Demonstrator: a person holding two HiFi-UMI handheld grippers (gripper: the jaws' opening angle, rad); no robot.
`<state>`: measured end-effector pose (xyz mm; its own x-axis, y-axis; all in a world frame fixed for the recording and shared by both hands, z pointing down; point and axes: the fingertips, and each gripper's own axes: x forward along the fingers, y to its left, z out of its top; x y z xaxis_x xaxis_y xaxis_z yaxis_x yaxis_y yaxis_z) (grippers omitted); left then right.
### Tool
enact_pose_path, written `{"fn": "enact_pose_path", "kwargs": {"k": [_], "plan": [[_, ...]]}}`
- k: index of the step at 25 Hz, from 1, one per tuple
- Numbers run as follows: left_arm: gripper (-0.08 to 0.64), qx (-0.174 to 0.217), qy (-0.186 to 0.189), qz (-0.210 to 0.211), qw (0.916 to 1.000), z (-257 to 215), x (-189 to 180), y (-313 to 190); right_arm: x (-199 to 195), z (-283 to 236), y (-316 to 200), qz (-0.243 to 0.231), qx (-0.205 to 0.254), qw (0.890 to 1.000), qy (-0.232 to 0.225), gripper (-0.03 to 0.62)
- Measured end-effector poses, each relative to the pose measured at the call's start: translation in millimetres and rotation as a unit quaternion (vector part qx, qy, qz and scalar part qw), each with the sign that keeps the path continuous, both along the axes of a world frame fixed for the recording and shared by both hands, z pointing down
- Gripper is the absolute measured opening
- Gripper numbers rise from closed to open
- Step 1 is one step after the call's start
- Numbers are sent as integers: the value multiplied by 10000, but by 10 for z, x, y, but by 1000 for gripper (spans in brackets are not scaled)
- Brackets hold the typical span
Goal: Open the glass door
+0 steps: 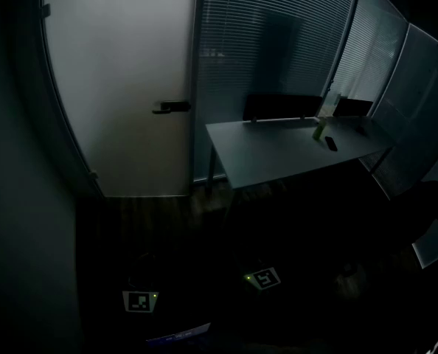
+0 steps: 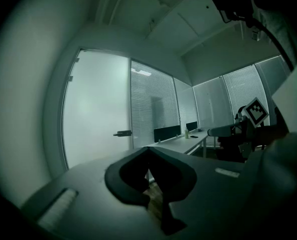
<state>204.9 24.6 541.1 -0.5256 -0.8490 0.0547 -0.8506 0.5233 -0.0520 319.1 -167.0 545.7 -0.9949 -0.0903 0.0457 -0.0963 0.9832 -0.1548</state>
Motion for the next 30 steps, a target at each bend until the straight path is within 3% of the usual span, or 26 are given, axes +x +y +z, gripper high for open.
{"fn": "enact_pose_path", "kwargs": {"k": [15, 30], "plan": [[3, -49, -64, 84, 9999, 63, -288, 72, -210, 59, 55, 171, -32, 9998, 10, -2], [5, -128, -87, -74, 9999, 47, -1113, -656, -1156, 94, -634, -138, -81, 9998, 67, -2]]}}
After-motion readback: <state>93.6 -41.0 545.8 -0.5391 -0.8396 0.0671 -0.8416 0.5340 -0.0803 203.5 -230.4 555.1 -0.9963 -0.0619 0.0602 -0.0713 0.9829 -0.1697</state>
